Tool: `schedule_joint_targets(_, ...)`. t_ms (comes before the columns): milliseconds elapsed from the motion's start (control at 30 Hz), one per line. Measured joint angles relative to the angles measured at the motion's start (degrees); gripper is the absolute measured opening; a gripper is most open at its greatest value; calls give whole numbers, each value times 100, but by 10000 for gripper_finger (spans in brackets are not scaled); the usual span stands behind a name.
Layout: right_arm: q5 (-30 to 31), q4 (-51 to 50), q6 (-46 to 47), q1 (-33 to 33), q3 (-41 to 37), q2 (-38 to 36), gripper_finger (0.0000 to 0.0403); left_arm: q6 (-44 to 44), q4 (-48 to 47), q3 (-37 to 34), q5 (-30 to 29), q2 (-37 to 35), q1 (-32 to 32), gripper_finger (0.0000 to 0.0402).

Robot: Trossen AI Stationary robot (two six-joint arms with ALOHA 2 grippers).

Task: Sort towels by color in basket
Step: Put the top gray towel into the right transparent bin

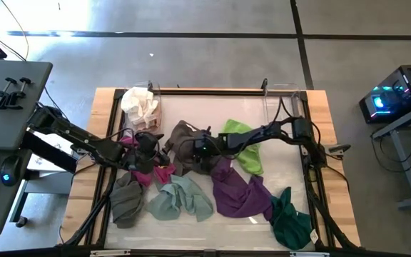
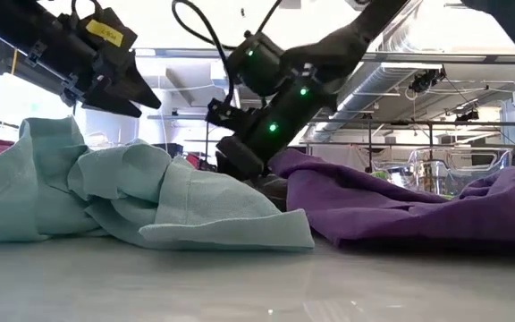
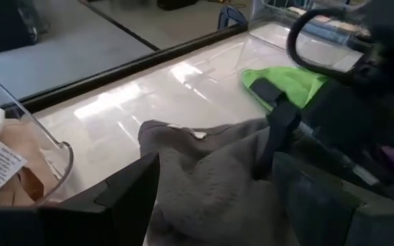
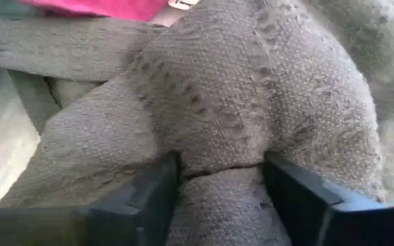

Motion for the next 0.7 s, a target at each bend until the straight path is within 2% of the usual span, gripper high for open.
schedule_joint_targets(333, -122, 48, 82, -105, -138, -34, 26, 0, -33, 0, -21, 0, 0, 273)
schedule_joint_targets(500, 354, -302, 32, -111, -192, -538, 26, 2, -41, 0, -21, 0, 0, 273)
schedule_joint_targets(700, 1226, -949, -240, -59, -177, -1681, 28, -1, -43, 0, -28, 0, 2, 273)
